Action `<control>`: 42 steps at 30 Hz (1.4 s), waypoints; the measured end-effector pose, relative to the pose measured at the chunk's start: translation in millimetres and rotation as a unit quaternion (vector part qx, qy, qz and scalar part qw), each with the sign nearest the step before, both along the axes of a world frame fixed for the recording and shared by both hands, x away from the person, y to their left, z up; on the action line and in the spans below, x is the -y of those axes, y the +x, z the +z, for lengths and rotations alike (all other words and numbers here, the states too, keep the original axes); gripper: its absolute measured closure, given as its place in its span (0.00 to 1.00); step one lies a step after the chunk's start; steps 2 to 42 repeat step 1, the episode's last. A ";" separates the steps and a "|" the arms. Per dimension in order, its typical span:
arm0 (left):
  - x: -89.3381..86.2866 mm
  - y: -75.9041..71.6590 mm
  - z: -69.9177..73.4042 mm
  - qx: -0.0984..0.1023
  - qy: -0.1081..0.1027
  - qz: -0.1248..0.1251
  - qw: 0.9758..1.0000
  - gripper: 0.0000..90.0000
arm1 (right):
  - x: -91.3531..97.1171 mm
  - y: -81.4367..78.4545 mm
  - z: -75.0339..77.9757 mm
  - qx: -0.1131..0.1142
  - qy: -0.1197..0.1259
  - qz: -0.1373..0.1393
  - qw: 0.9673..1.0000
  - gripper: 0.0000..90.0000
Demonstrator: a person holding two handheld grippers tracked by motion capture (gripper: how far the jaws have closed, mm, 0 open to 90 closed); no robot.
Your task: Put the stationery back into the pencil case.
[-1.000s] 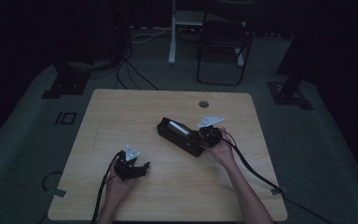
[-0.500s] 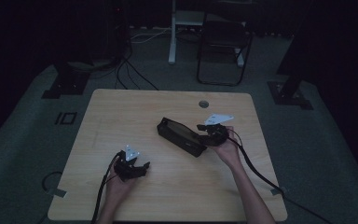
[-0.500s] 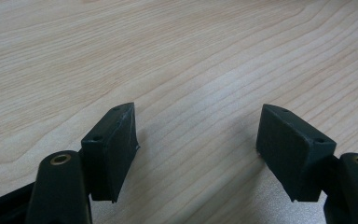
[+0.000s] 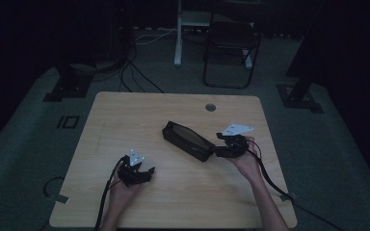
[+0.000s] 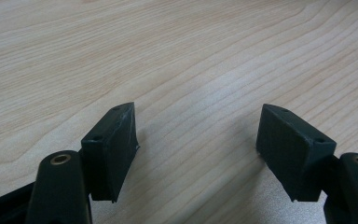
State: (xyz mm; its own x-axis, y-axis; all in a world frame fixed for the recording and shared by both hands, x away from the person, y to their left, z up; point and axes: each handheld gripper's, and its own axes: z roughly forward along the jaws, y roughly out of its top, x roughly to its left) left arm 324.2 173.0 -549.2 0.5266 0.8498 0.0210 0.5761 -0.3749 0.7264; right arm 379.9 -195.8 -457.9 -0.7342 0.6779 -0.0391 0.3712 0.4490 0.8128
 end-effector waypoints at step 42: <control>0.0 0.0 0.0 0.000 0.000 0.000 1.000 0.32 | 0.0 0.0 0.0 0.000 0.000 0.000 1.000 0.44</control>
